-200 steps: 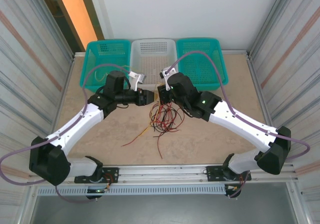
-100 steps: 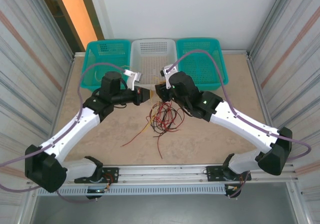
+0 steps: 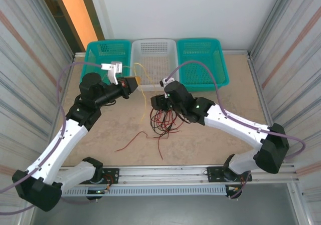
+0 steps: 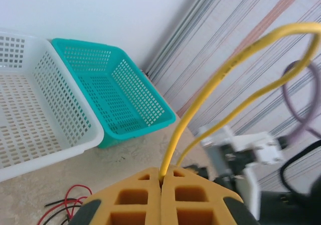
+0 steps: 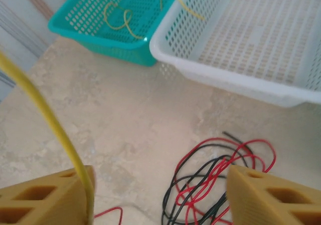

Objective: Untangle the cables

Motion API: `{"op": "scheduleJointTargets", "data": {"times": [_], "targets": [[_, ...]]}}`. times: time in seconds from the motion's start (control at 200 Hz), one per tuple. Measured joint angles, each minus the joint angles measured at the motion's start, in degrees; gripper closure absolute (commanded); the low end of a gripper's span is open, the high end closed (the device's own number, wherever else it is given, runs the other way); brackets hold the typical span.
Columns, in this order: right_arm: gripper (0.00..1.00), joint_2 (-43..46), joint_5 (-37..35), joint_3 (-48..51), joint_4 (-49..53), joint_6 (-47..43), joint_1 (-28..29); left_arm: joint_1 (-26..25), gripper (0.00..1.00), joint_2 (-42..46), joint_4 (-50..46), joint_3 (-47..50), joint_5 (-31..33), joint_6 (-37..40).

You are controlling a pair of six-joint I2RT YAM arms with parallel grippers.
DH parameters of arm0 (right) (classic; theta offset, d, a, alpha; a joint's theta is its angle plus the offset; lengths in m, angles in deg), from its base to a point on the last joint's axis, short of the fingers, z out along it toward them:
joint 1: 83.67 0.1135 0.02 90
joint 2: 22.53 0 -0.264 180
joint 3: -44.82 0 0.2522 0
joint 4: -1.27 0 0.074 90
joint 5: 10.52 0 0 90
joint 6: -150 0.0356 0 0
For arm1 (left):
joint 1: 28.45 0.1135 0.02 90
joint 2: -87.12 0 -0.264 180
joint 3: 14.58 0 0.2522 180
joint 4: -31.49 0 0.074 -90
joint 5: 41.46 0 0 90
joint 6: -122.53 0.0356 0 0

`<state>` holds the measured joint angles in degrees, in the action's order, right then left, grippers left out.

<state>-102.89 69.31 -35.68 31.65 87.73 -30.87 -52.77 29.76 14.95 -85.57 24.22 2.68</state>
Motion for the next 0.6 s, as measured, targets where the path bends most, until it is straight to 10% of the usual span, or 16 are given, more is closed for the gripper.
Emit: {"op": "scheduleJointTargets", "data": {"times": [0.135,0.601], "targets": [[0.91,-1.14,0.79,0.44,0.04,1.51,0.0,1.07,1.0,1.84,0.04,0.0,1.09,-0.42],[1.0,5.53,-2.95,0.22,6.08,0.13,-8.2,1.51,1.0,2.62,-25.27,-2.27,18.91,12.17]]}}
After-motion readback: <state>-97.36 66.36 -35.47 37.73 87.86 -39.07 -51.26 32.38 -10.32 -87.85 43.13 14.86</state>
